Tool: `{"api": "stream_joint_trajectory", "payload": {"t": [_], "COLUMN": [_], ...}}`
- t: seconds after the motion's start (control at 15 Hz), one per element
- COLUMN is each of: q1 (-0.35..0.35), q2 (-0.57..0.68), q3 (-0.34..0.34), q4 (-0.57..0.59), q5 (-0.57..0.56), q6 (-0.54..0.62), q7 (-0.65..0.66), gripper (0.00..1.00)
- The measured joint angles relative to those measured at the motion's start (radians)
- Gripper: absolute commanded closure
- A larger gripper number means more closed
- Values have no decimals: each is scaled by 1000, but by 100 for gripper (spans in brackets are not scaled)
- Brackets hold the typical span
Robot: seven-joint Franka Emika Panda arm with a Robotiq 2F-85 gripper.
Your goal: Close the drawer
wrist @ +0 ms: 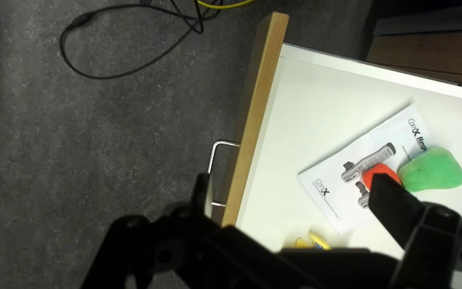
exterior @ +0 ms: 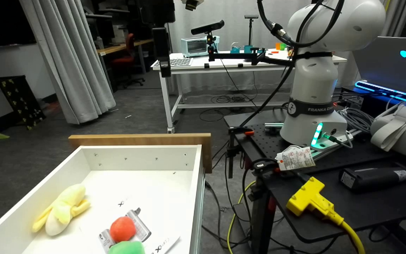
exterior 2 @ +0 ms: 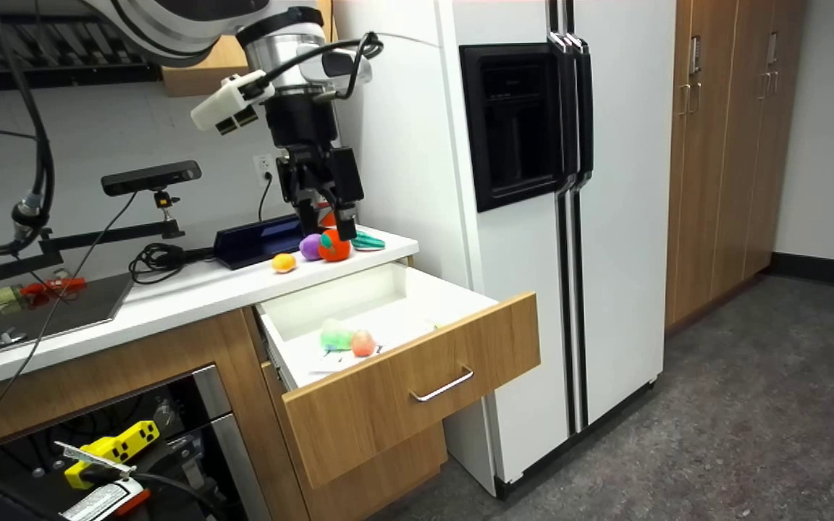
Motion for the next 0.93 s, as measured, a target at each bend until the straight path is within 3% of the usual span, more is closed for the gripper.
{"api": "stream_joint_trajectory", "payload": {"t": [0.33,0.93], "q1": [-3,-29], "q2": [49,277], "q3": [-12,-50], "q4": [3,93], "q5": [0,0], "q6": [52,236], "q7": [0,-3], "gripper": [0,0]}}
